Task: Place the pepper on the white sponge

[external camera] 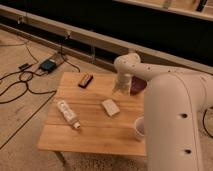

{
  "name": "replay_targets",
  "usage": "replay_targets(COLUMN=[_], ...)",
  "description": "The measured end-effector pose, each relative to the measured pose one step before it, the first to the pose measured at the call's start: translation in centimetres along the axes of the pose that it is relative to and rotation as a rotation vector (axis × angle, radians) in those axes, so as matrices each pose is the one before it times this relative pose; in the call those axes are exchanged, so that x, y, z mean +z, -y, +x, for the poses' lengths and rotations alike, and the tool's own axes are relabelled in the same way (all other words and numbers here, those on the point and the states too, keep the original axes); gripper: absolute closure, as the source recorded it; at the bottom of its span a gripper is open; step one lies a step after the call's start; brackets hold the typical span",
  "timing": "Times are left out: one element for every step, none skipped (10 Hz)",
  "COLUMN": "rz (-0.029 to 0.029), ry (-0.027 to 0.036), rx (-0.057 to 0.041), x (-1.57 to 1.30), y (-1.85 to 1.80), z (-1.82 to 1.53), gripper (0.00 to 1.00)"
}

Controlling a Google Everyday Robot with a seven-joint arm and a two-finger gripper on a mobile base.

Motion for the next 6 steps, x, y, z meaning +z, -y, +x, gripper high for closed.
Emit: replay_targets(rz=[0.00375,0.00194,0.00281,0.00115,-0.00029,-0.00621], ry=[-0.00665,-0.00336,-0.00402,-0.00420,-0.00715,0.00002], rx=[0.04369,0.03740,0.02525,0.03239,0.04154,0.02715], x=[0.463,0.236,0.163,0.092,0.108,-0.080], y=[1.738,1.558,1.188,1.525,2.113,1.441], z=[-0.422,-0.285,-0.082,-0.057,0.030,-0.078], gripper=[0.35,0.35,0.35,0.35,0.35,0.35])
